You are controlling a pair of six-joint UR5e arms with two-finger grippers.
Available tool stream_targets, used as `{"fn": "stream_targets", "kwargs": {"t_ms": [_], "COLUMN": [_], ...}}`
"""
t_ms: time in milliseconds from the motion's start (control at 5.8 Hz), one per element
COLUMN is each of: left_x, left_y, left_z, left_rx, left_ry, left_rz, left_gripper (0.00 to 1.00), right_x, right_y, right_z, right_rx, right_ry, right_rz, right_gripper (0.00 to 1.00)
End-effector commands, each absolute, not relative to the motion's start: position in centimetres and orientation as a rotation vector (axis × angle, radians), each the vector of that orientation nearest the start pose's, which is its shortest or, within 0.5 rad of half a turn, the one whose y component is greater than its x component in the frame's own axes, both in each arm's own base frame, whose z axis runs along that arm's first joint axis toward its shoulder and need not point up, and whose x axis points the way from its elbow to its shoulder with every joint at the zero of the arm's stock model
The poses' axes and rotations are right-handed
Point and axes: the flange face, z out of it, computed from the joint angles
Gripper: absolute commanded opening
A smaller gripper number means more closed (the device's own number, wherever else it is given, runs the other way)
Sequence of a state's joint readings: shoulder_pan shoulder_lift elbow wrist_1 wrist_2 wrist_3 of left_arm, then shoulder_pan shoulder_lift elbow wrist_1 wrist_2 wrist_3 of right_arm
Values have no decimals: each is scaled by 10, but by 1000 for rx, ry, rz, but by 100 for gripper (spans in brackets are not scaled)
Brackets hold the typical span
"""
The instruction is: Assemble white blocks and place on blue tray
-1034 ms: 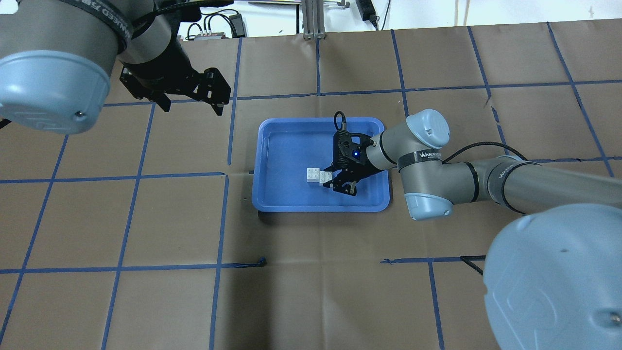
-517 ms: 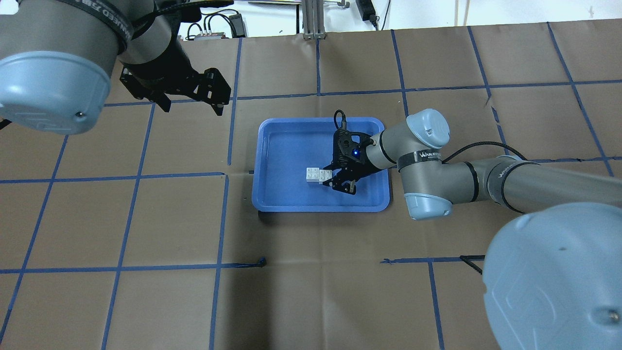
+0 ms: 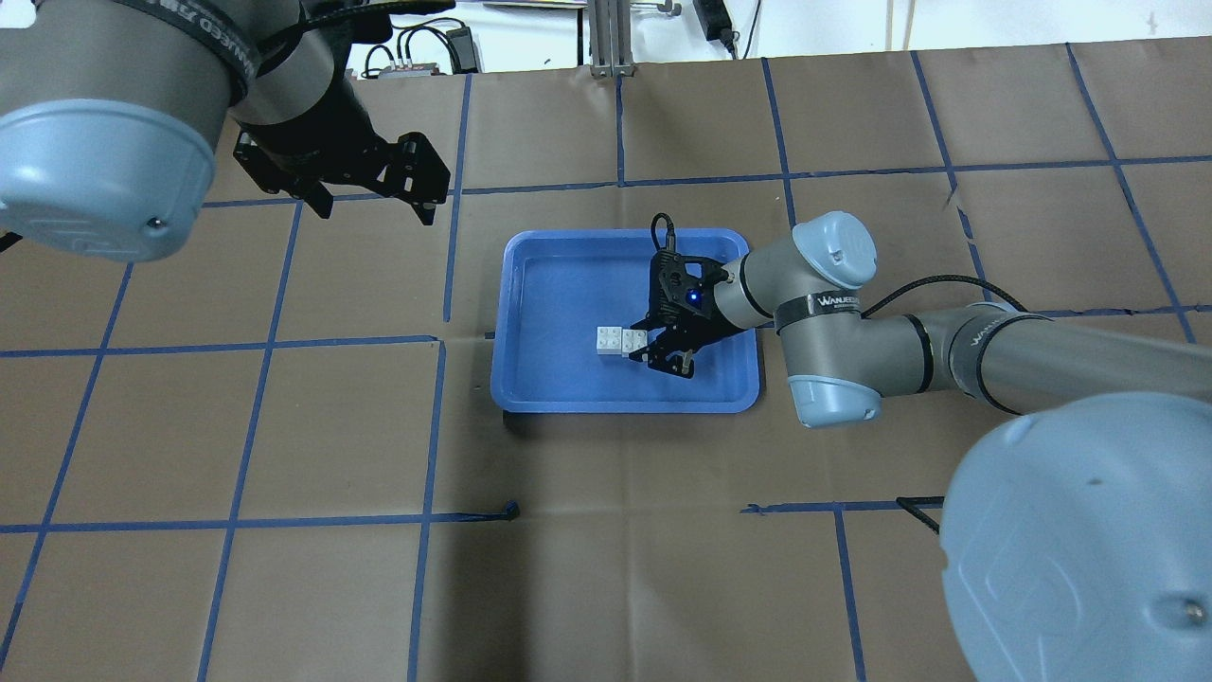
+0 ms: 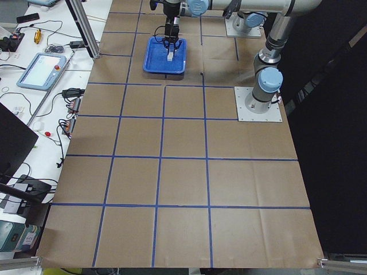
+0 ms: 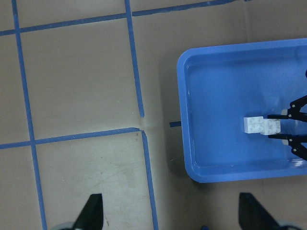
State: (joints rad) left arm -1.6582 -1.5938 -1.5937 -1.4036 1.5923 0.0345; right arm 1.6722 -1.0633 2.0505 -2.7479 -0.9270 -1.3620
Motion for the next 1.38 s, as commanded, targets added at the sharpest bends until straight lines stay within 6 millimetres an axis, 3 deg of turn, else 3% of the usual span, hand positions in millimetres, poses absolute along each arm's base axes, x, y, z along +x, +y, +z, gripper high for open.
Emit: {"fn": "stream_targets", "kwargs": {"t_ms": [0, 172, 345, 517, 690, 1207], "left_x": [-175, -175, -175, -175, -175, -175], "left_y": [-499, -499, -499, -499, -499, -499], "left_z": [483, 483, 483, 483, 483, 483], "left_rx": [189, 187, 187, 189, 189, 189], "left_ry": [3112, 3112, 3112, 3112, 3112, 3112], "left_rz": [-190, -192, -195, -195, -195, -195], "left_gripper": [99, 99, 99, 99, 99, 99], "right_x": [246, 246, 245, 245, 246, 246], "right_y": [-515, -515, -515, -515, -516, -544], "right_z": [149, 148, 147, 148, 152, 191], "right_rx": [-1817, -1815, -1811, -1814, -1787, -1733], "right_ry": [1914, 1915, 1919, 1920, 1942, 2021], "right_rz": [-727, -723, -718, -720, -718, -784], "right_gripper": [20, 20, 52, 99, 100, 100]}}
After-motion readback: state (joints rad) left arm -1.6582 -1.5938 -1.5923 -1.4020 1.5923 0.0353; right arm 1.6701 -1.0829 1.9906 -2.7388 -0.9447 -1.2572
